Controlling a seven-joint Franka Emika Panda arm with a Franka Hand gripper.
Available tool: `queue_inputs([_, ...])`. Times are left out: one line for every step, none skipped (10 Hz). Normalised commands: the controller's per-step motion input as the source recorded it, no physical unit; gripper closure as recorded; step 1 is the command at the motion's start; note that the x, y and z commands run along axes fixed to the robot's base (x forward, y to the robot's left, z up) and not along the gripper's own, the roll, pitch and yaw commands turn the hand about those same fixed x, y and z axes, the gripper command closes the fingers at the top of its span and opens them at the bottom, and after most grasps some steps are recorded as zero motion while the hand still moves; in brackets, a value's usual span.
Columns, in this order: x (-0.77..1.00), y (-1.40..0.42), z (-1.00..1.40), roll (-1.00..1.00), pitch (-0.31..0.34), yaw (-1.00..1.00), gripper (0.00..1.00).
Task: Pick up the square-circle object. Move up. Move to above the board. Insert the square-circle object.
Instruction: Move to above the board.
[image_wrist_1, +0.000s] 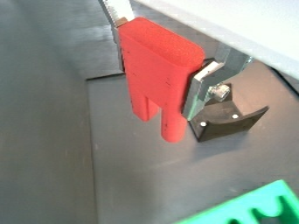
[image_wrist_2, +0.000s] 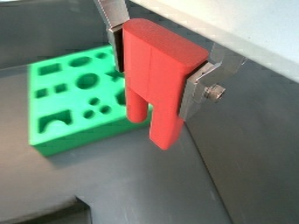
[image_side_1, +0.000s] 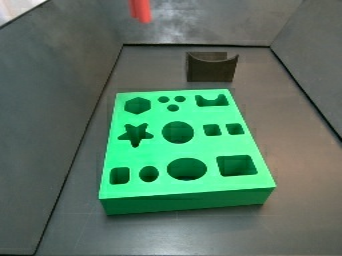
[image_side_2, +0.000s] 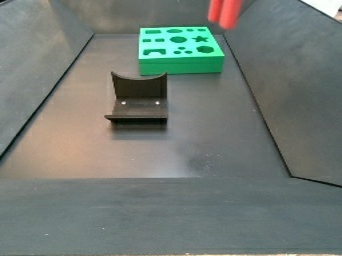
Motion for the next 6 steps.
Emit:
queue_inputs([0.32,-1.0,0.5,0.05,0.079,1.0,1.0])
queue_inputs([0.32,-1.0,0.5,0.04,0.088,1.0,1.0])
queue_inputs([0.33,-1.0,0.5,0.04,0.1,1.0,1.0])
queue_inputs([0.35,-1.0,0.5,0.04,0.113,1.0,1.0])
queue_inputs([0.36,-1.0,0.49,0.04,0.127,1.0,1.0])
queue_inputs([0.39,-1.0,0.5,0.04,0.145,1.0,1.0])
